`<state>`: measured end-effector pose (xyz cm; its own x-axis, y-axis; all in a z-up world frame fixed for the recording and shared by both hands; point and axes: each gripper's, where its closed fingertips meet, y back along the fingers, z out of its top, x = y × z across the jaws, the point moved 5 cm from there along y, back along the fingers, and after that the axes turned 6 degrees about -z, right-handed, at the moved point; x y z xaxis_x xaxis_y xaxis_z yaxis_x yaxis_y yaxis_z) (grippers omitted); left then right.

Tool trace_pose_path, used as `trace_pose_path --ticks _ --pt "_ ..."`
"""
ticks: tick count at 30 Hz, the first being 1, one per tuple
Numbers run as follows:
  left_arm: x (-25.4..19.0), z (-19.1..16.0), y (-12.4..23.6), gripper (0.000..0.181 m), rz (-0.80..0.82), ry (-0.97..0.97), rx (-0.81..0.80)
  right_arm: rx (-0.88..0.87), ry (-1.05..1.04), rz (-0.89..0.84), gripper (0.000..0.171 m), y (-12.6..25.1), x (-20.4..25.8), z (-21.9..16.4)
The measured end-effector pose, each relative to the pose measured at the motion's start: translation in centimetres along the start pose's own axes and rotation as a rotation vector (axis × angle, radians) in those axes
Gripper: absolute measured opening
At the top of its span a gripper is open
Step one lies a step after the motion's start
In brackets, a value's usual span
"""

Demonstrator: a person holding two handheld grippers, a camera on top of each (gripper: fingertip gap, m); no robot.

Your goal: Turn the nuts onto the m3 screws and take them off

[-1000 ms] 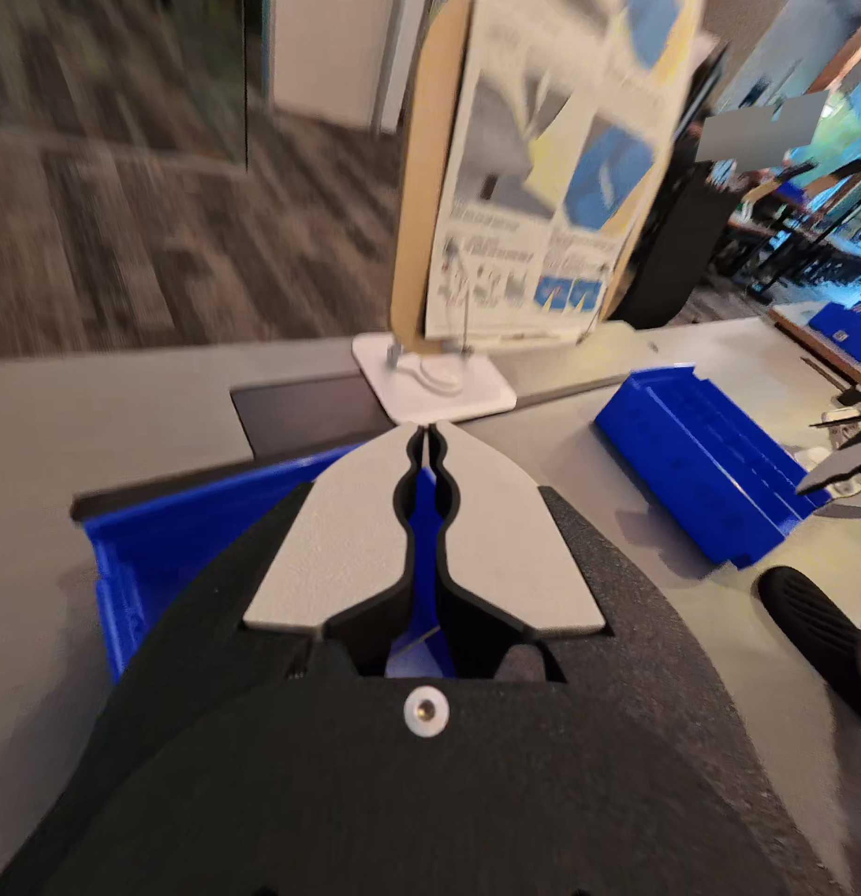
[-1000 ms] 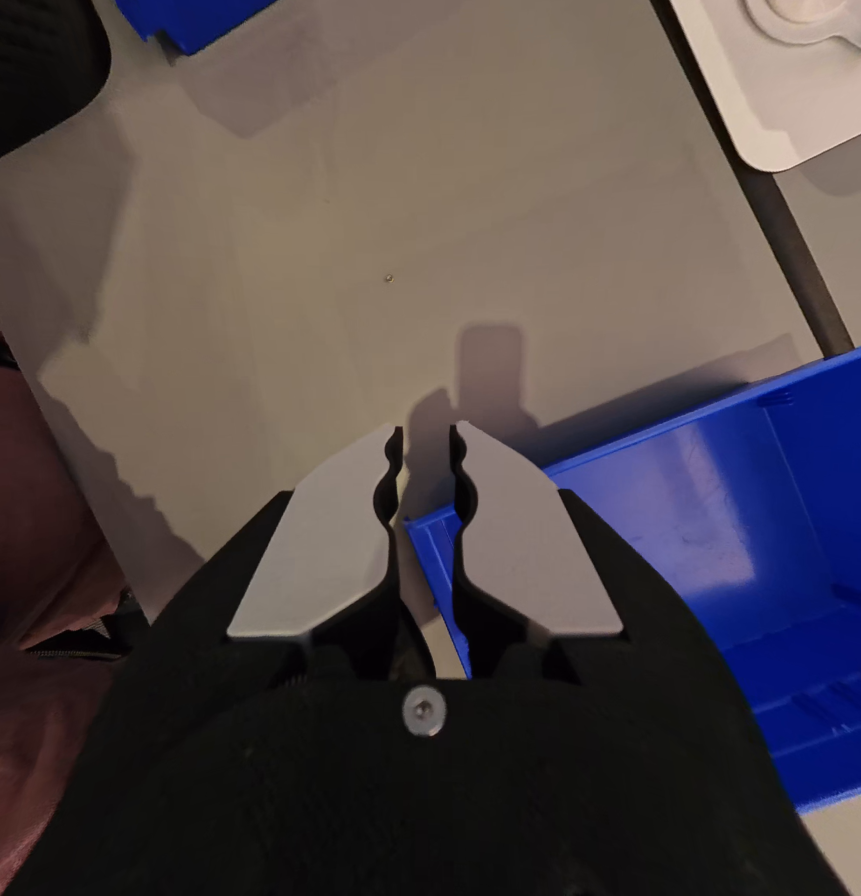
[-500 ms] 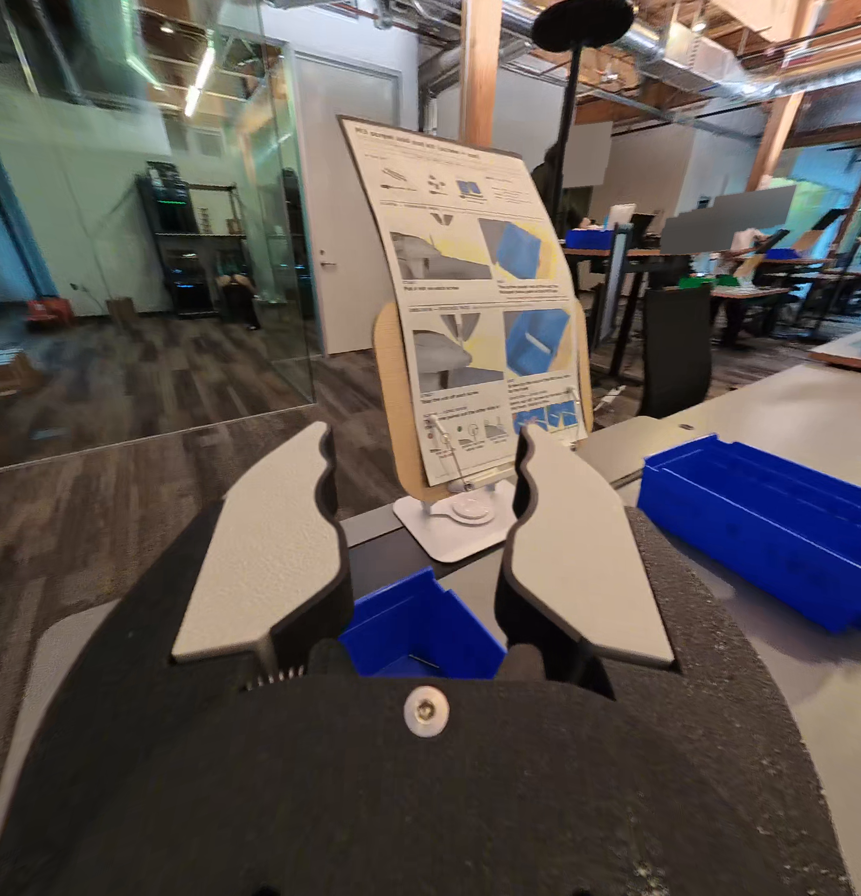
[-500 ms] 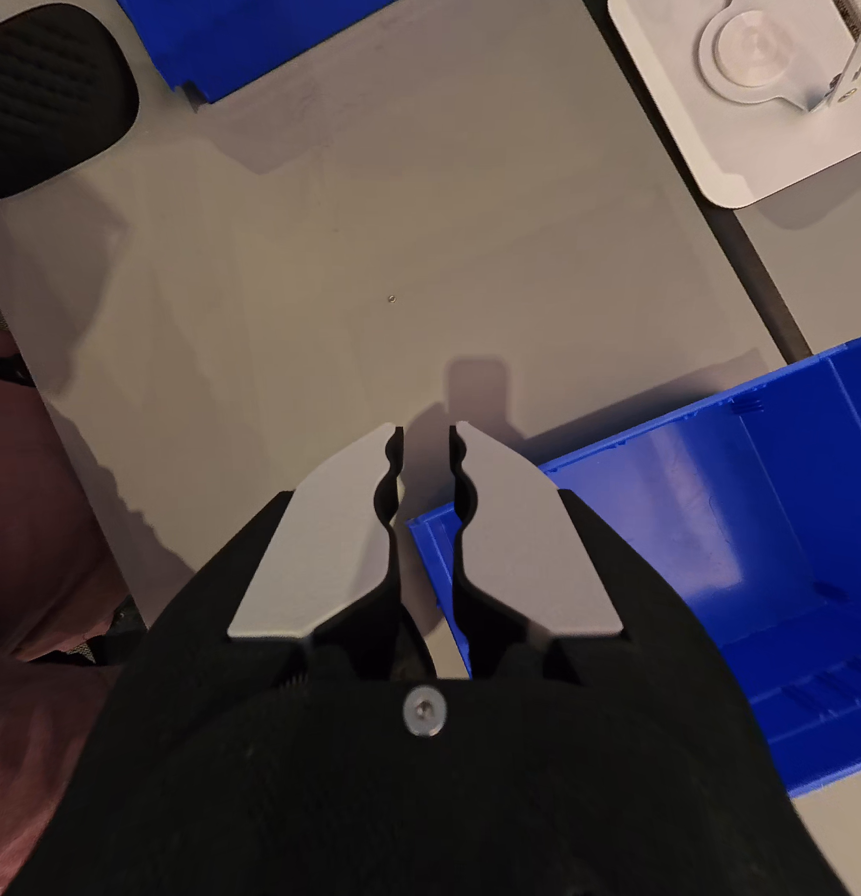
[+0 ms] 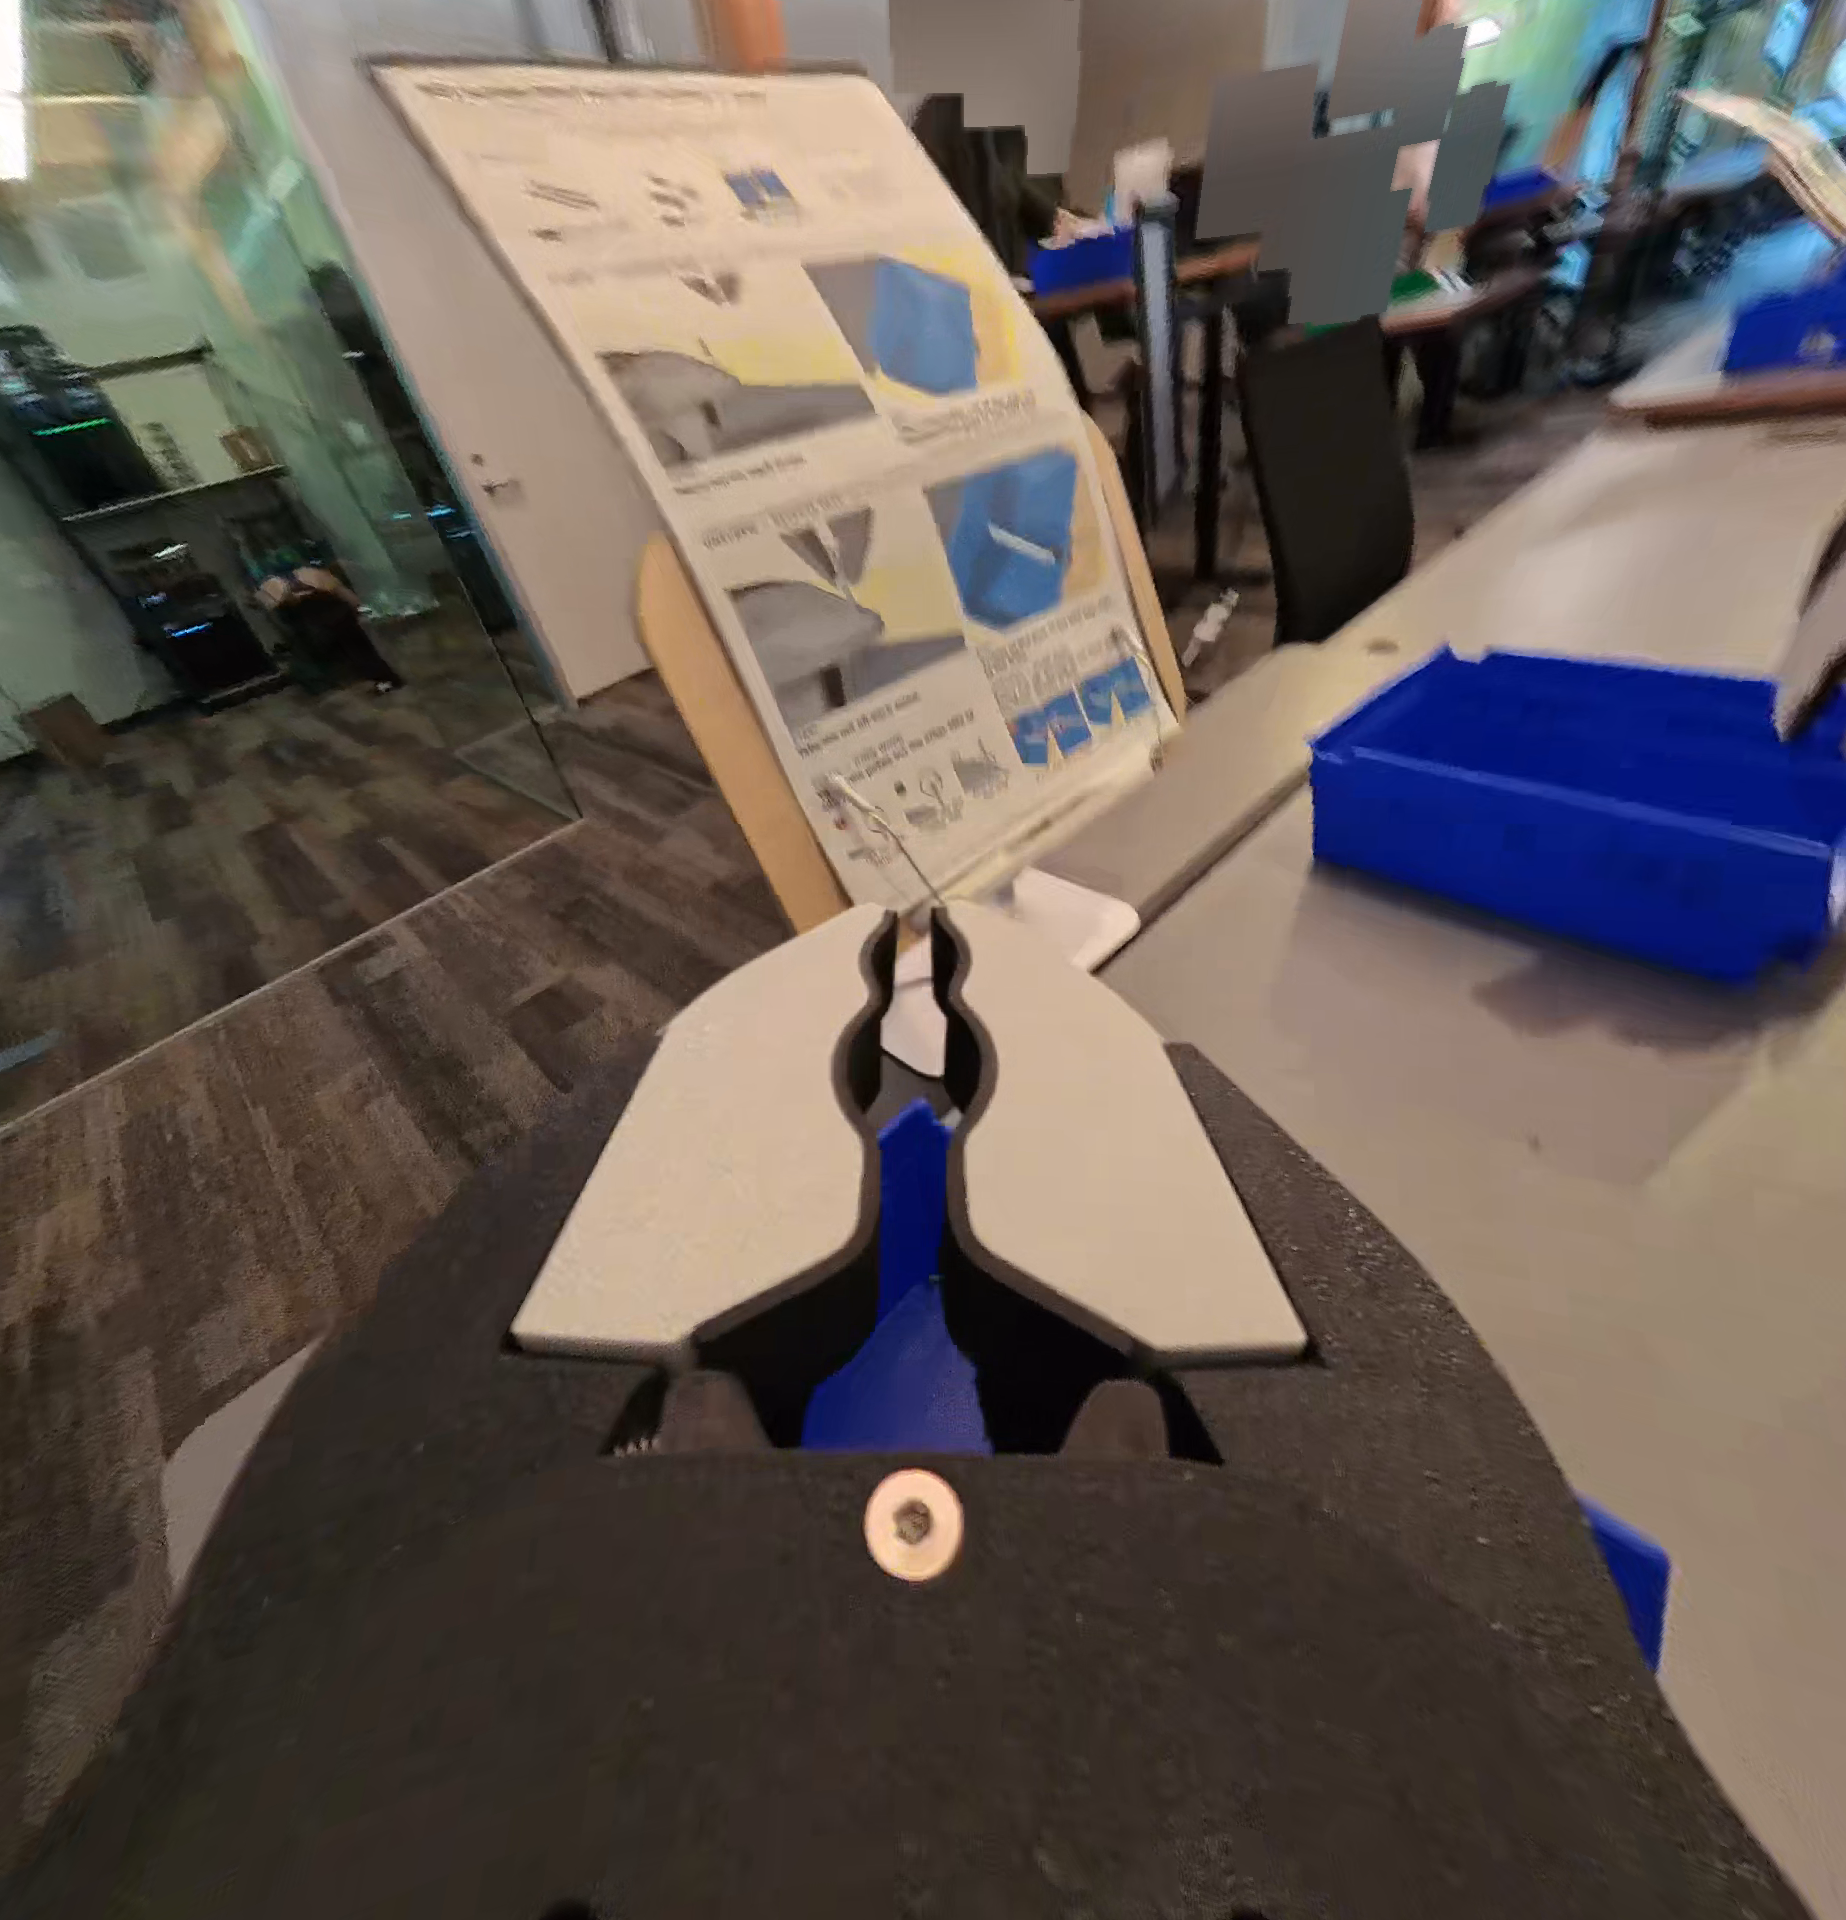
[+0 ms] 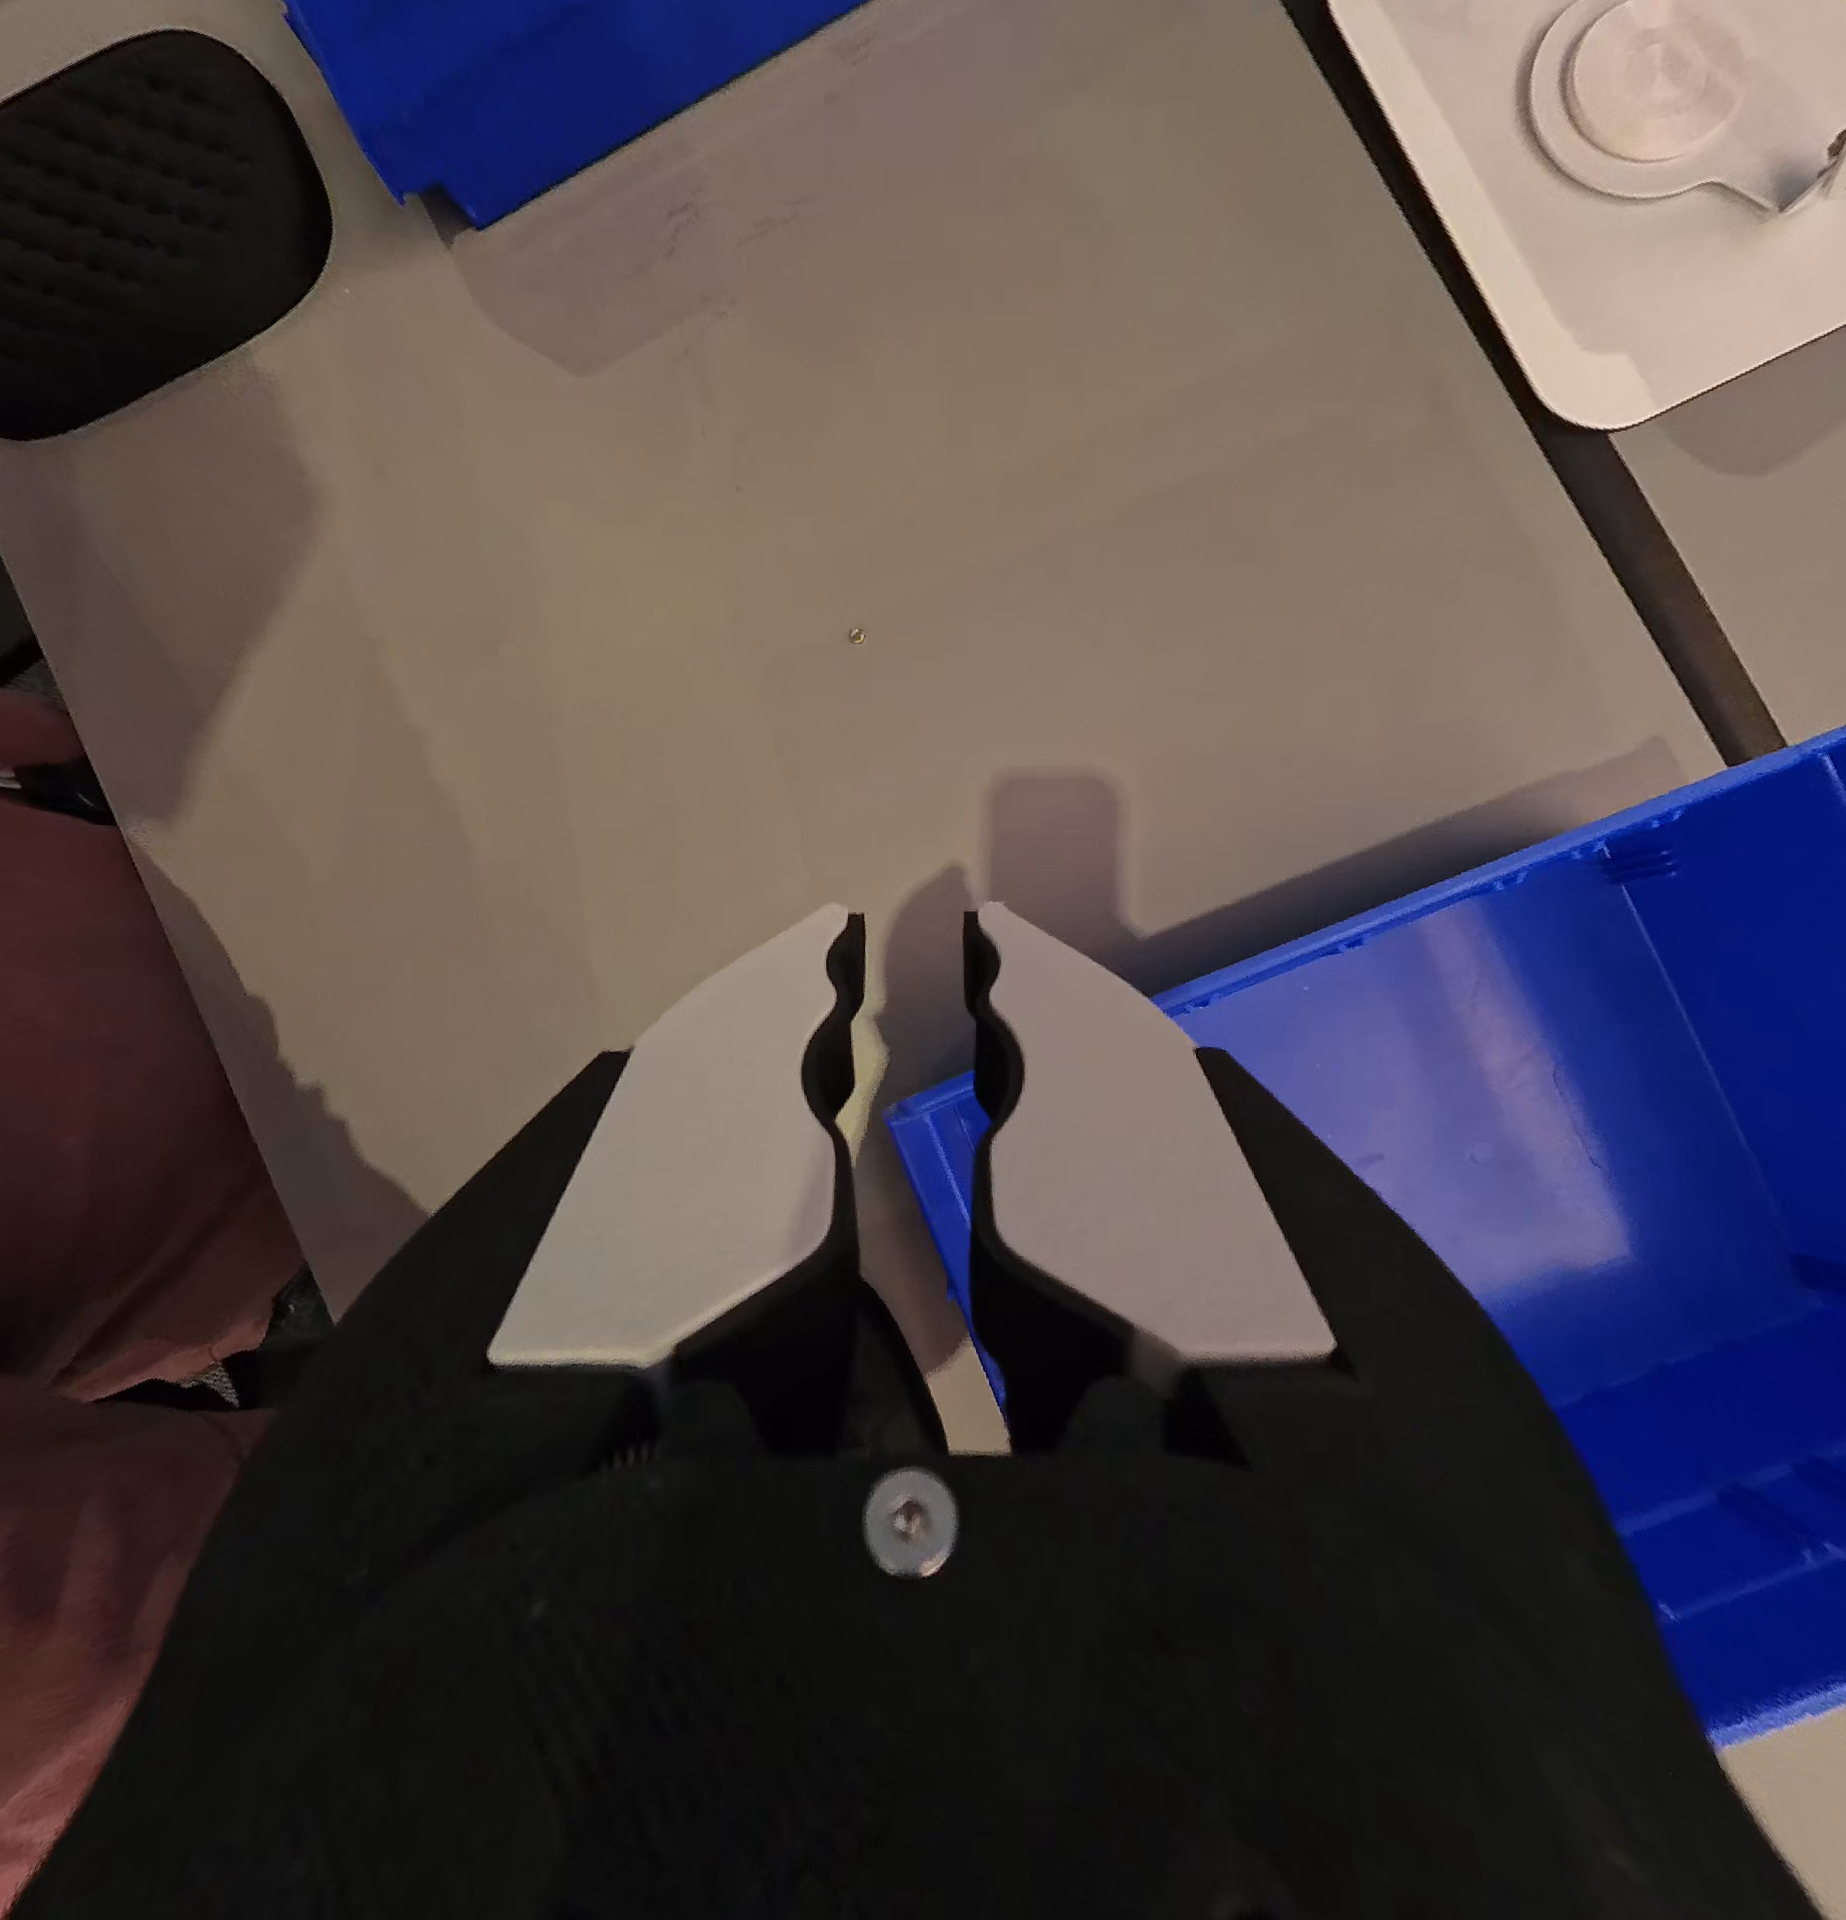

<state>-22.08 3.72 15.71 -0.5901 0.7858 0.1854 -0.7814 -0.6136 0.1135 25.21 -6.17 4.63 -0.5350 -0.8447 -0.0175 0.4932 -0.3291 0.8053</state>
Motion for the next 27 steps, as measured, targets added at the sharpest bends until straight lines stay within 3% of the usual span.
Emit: trace_pose_path --ticks 4,11,15,22,27 --pt "-0.1 -2.7 -1.9 0.017 -0.123 -0.110 0.151 0.015 -0.005 0.016 0.019 -0.7 -0.1 0.2" --pt "-1.6 -11.0 -7.0 0.011 -0.438 -0.412 0.479 0.027 -0.009 0.076 0.019 -2.3 0.4 1.2" --pt "-1.5 -15.6 -9.7 0.026 -0.565 -0.533 0.664 0.021 -0.014 0.113 0.019 -2.9 0.8 1.9" --pt "-0.5 -20.5 -12.0 0.026 -0.756 -0.674 0.847 0.039 -0.059 0.131 0.019 -4.1 0.0 1.7" --pt "-0.2 -22.2 -13.3 0.029 -0.791 -0.760 0.848 0.080 -0.099 0.144 0.019 -5.4 -0.9 0.9"
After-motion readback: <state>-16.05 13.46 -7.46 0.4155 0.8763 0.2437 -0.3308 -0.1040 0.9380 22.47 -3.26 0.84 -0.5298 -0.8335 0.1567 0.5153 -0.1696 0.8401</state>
